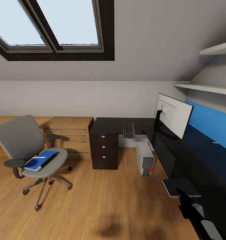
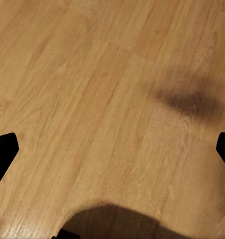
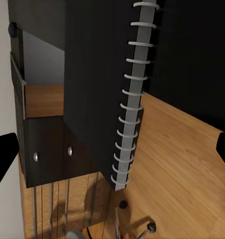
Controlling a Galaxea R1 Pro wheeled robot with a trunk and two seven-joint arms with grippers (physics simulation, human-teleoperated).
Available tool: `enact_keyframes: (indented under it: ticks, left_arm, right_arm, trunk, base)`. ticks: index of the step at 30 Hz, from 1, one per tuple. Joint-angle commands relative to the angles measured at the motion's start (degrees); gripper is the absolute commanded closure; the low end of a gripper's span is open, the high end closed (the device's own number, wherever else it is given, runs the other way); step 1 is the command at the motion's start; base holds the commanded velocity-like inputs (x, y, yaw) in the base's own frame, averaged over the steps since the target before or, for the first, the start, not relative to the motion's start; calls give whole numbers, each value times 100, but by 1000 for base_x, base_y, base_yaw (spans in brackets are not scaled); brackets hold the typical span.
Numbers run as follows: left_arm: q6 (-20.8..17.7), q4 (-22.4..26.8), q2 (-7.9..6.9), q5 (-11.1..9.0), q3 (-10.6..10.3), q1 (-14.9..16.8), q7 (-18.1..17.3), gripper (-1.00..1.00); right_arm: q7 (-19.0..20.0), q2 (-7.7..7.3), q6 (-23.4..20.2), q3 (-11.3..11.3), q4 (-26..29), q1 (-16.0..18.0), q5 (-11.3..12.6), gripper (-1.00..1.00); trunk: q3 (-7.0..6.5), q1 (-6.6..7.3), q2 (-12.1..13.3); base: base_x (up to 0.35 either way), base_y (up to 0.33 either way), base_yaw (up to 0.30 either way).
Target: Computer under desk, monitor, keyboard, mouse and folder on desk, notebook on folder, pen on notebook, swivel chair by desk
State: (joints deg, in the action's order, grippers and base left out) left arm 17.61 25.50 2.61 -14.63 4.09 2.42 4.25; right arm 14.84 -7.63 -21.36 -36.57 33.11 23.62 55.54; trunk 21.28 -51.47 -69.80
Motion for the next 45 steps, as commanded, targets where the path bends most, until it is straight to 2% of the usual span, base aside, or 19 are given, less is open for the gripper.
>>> enact_keyframes:
  ticks: [1, 12, 18, 45]
  left_arm:
    - [15, -2, 3, -22, 12, 4, -4, -100]
    - [15, -2, 5, -22, 13, 4, -3, -100]
    - [15, -2, 7, -22, 16, 4, 2, -100]
    - [15, -2, 3, -22, 13, 4, -3, -100]
  right_arm:
    - [-16, 5, -69, -26, -12, 2, 45, -100]
    - [-16, 7, -62, -26, -15, 2, 45, -100]
    - [-16, 10, -61, -26, -15, 2, 45, -100]
    - [-16, 16, -61, -18, -15, 2, 45, -100]
  trunk:
    - [7, -1, -3]
    - [7, -1, -3]
    - [115, -132, -244]
    - [115, -132, -244]
  base:
    - [0, 0, 0]
    - [0, 0, 0]
    - [0, 0, 0]
    - [0, 0, 0]
